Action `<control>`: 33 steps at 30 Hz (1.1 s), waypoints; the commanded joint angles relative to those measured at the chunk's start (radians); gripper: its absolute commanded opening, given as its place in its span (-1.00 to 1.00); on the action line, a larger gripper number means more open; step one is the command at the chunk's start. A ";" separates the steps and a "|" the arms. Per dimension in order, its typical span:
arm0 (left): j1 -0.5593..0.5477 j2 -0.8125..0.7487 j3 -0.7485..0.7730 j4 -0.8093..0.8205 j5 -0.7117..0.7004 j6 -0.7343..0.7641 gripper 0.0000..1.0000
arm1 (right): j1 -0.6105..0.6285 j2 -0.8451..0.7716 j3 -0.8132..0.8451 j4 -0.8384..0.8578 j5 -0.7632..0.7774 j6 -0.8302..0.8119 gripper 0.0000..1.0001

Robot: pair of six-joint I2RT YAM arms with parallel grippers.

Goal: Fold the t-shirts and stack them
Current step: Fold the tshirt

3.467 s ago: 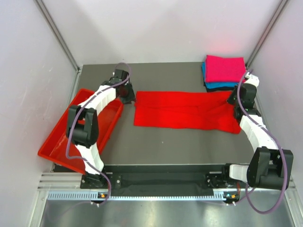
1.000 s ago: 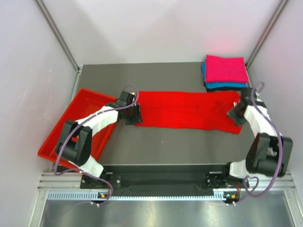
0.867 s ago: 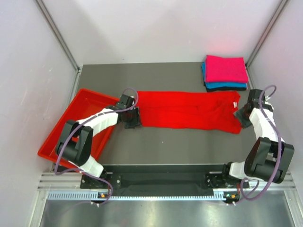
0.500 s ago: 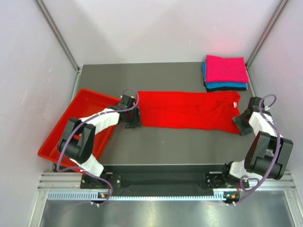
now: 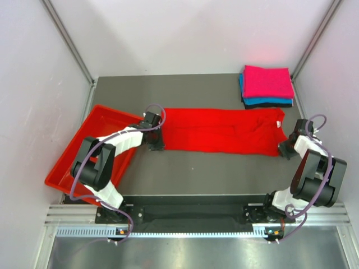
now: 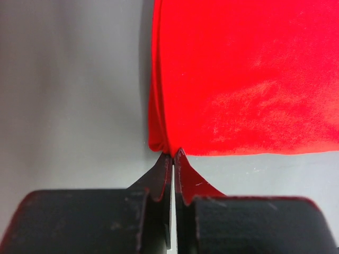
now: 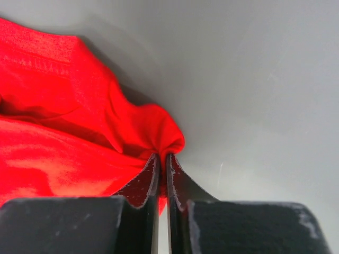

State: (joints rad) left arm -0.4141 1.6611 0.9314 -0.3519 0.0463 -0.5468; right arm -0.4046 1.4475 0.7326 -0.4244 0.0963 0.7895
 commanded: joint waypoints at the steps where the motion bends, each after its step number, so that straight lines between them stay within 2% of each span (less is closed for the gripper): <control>1: 0.001 -0.015 0.024 -0.039 -0.017 0.018 -1.00 | -0.023 -0.028 -0.007 0.027 0.077 -0.079 -1.00; 15: -0.002 -0.112 -0.071 -0.104 -0.026 0.030 -1.00 | -0.026 -0.076 -0.016 -0.027 0.075 -0.161 -1.00; 22: -0.006 -0.179 -0.131 -0.110 0.056 0.021 -1.00 | -0.033 -0.125 -0.052 -0.056 0.106 -0.171 -1.00; 23: -0.009 -0.201 -0.132 -0.114 0.070 0.010 -0.91 | -0.034 -0.139 -0.053 -0.060 0.117 -0.182 -0.99; 26: -0.009 -0.230 -0.112 -0.145 0.096 -0.008 -0.51 | -0.037 -0.150 -0.024 -0.083 0.132 -0.200 -0.71; 27: -0.009 -0.241 -0.099 -0.154 0.111 -0.008 -0.33 | -0.037 -0.151 -0.009 -0.106 0.132 -0.222 -0.67; 31: -0.008 -0.247 0.029 -0.209 0.136 0.018 -0.17 | -0.036 -0.179 0.086 -0.163 0.120 -0.272 -0.35; 33: -0.008 -0.242 0.073 -0.231 0.155 0.044 -0.16 | -0.027 -0.200 0.119 -0.178 0.083 -0.298 -0.23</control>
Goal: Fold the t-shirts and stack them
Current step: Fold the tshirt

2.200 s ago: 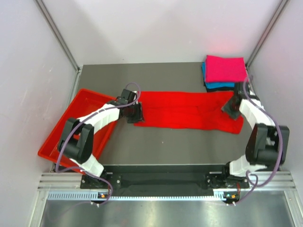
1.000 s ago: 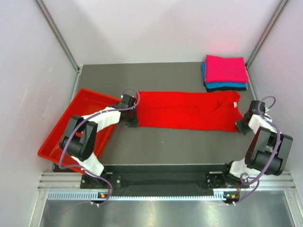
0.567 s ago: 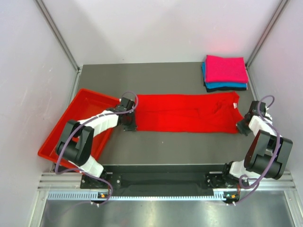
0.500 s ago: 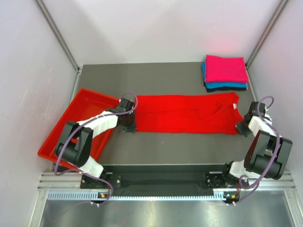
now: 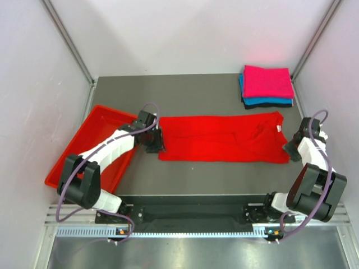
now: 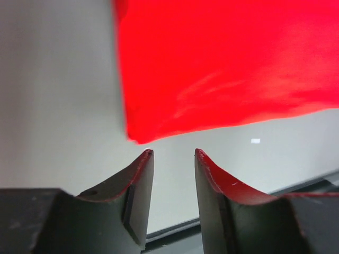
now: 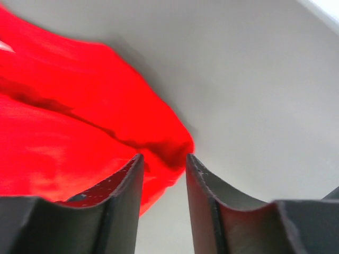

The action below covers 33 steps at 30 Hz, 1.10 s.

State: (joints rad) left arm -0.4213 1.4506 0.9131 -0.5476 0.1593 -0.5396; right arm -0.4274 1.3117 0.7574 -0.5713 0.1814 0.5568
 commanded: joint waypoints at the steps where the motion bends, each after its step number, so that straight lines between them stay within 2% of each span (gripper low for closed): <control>1: 0.001 -0.032 0.133 -0.037 0.057 0.044 -0.15 | 0.009 -0.069 0.127 -0.051 -0.014 -0.073 -0.21; 6: 0.009 -0.036 0.204 -0.034 0.085 0.090 -0.15 | 0.123 -0.080 0.218 -0.076 -0.031 -0.038 -0.21; 10: 0.016 -0.041 0.204 -0.029 0.106 0.113 -0.15 | 0.332 0.009 0.330 -0.117 0.038 0.054 -0.21; 16: 0.026 -0.064 0.159 -0.009 0.128 0.138 -0.15 | 0.522 0.170 0.446 -0.085 0.099 0.147 -0.23; 22: 0.032 -0.068 0.119 0.012 0.138 0.150 -0.15 | 0.599 0.412 0.571 -0.090 0.236 0.152 -0.25; 25: 0.032 -0.070 0.119 0.015 0.143 0.155 -0.16 | 0.616 0.477 0.602 -0.113 0.297 0.161 -0.27; 33: 0.033 -0.075 0.116 0.021 0.144 0.155 -0.16 | 0.625 0.524 0.603 -0.133 0.375 0.189 -0.31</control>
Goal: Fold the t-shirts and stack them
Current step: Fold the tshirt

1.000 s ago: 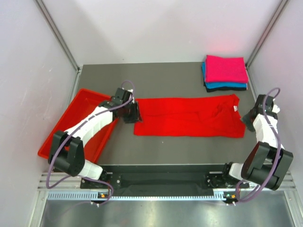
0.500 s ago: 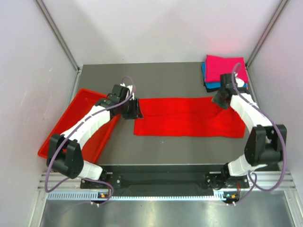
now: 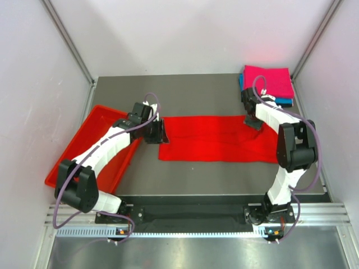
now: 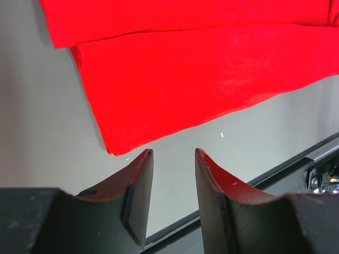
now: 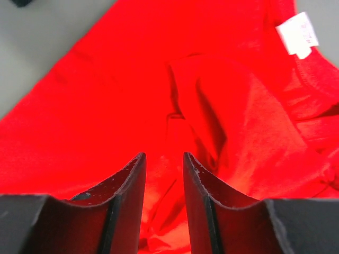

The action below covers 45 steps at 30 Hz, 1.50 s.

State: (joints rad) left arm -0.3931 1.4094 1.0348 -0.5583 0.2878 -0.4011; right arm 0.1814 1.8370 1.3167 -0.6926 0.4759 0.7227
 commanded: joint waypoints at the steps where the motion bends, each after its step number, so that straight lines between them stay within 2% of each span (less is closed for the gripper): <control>1: 0.005 -0.030 -0.005 0.035 0.019 0.015 -0.16 | 0.015 0.008 0.044 -0.012 0.084 0.024 -0.31; 15: 0.013 -0.021 -0.005 0.035 0.007 0.016 -0.16 | 0.009 0.080 0.030 0.015 0.102 0.047 -0.35; 18: 0.014 -0.020 -0.005 0.035 0.002 0.016 -0.16 | 0.009 0.052 0.000 0.047 0.101 0.050 -0.61; 19: 0.014 -0.015 -0.004 0.035 0.004 0.016 -0.16 | 0.009 0.038 -0.011 0.077 0.096 0.043 -0.87; 20: 0.016 -0.013 -0.004 0.034 0.005 0.015 -0.16 | 0.009 0.027 -0.020 0.090 0.096 0.037 -0.99; 25: 0.017 -0.012 -0.001 0.038 0.008 0.012 -0.16 | 0.021 -0.054 -0.057 0.129 0.090 -0.009 -1.00; 33: 0.022 -0.012 -0.002 0.043 0.008 0.007 -0.17 | 0.088 -0.169 -0.137 0.292 0.020 -0.080 -1.00; 45: 0.023 -0.015 -0.004 0.038 -0.006 0.005 -0.17 | 0.156 -0.084 -0.139 0.413 -0.066 -0.101 -1.00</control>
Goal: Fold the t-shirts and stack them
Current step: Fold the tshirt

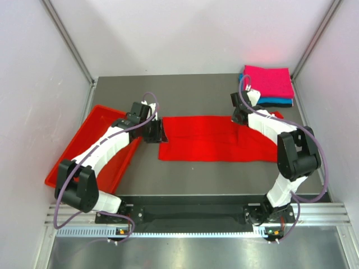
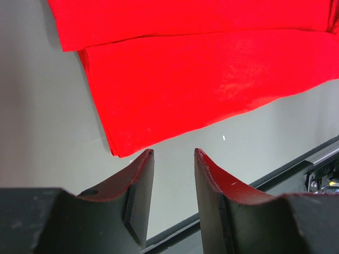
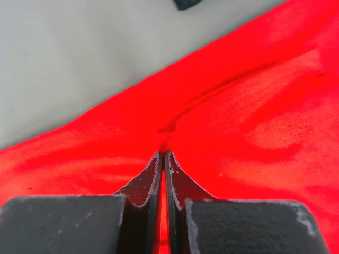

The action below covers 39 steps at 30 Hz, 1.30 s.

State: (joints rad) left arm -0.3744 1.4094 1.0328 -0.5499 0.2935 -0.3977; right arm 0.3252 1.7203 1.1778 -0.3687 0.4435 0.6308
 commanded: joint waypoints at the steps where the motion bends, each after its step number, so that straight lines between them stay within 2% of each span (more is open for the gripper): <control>1: 0.005 -0.015 -0.002 0.027 -0.014 0.002 -0.17 | 0.015 0.042 0.003 0.096 -0.038 -0.011 -1.00; 8: 0.006 0.000 -0.005 0.005 -0.050 -0.007 -0.13 | 0.029 0.093 0.034 0.096 -0.040 -0.014 -0.99; 11: 0.006 0.008 -0.007 -0.007 -0.062 -0.012 -0.13 | 0.028 0.093 0.055 0.058 -0.042 -0.028 -0.71; 14: 0.006 0.014 -0.013 -0.010 -0.056 -0.010 -0.12 | 0.022 0.056 0.077 -0.005 -0.037 -0.065 -0.59; 15: 0.006 0.017 -0.010 -0.012 -0.053 -0.012 -0.11 | 0.014 0.044 0.080 -0.030 -0.052 -0.077 -0.33; 17: 0.006 0.020 -0.004 -0.013 -0.012 -0.013 -0.10 | -0.046 0.021 0.089 -0.058 -0.127 -0.153 -0.17; 18: 0.006 0.020 -0.001 0.004 0.024 -0.015 -0.08 | -0.076 0.016 0.088 -0.079 -0.235 -0.193 -0.14; 20: 0.006 0.019 0.001 0.043 0.097 -0.027 -0.07 | -0.161 -0.007 0.069 -0.084 -0.317 -0.284 -0.10; 21: 0.006 0.020 0.001 0.088 0.183 -0.035 -0.06 | -0.191 -0.017 0.057 -0.064 -0.395 -0.310 -0.05; 23: 0.006 0.031 0.004 0.137 0.242 -0.078 -0.03 | -0.282 -0.039 0.036 -0.050 -0.521 -0.354 -0.02; 25: 0.006 0.048 0.015 0.191 0.297 -0.101 -0.03 | -0.371 -0.039 0.031 -0.038 -0.578 -0.381 -0.01; 29: 0.006 0.121 0.050 0.220 0.343 -0.131 -0.05 | -0.471 0.020 0.071 -0.039 -0.683 -0.427 -0.03; 35: 0.006 0.161 0.059 0.252 0.345 -0.156 -0.05 | -0.534 0.151 0.140 -0.009 -0.822 -0.453 -0.22; 39: 0.006 0.171 0.067 0.245 0.329 -0.150 -0.06 | -0.545 0.182 0.158 -0.012 -0.804 -0.476 -0.22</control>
State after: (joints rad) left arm -0.3717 1.5776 1.0592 -0.3557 0.6056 -0.5442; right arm -0.2089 1.8942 1.2884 -0.4122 -0.3138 0.2008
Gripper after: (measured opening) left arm 0.471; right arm 0.386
